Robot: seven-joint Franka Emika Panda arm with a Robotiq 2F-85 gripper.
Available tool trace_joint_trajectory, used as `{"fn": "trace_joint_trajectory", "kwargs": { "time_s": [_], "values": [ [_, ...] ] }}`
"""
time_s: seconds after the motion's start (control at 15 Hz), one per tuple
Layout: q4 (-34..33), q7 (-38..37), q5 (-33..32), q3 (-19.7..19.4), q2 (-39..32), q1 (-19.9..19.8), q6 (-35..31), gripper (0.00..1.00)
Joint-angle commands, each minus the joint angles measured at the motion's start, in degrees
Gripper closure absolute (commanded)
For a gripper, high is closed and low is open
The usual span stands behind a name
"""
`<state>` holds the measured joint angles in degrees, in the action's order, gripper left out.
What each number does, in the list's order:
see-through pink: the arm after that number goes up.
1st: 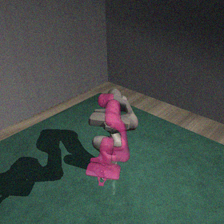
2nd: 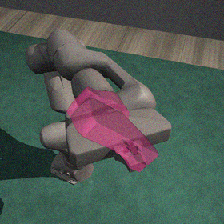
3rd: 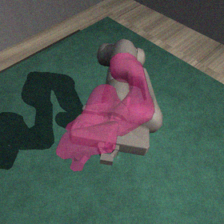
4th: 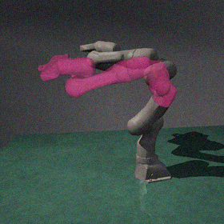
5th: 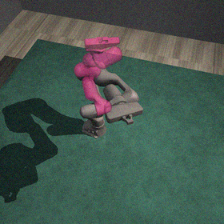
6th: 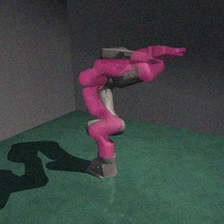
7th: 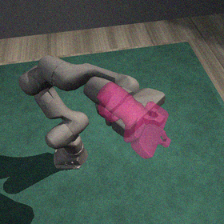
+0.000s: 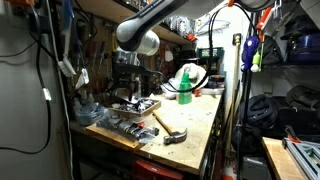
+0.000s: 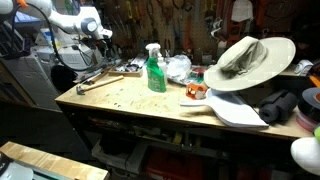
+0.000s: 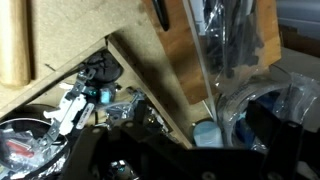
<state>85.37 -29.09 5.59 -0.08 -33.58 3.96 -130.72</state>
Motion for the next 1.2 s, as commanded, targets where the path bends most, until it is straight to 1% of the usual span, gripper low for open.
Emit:
{"fn": "trace_joint_trajectory", "kwargs": {
  "time_s": [0.0,0.67,0.8,0.93,1.07,1.13],
  "values": [
    [-6.7,-1.5,0.7,-1.1,-5.3,1.3,1.9,0.00],
    [-15.9,-4.6,0.9,-1.8,-12.6,1.9,3.4,0.00],
    [-17.2,-5.5,0.7,-2.0,-13.6,2.0,3.9,0.05],
    [-18.3,-6.0,0.9,-1.9,-14.3,1.9,4.3,0.15],
    [-19.3,-6.6,0.8,-2.1,-15.1,1.9,4.0,0.17],
    [-19.7,-6.9,0.9,-2.0,-15.5,1.8,4.0,0.22]
  ]
}}
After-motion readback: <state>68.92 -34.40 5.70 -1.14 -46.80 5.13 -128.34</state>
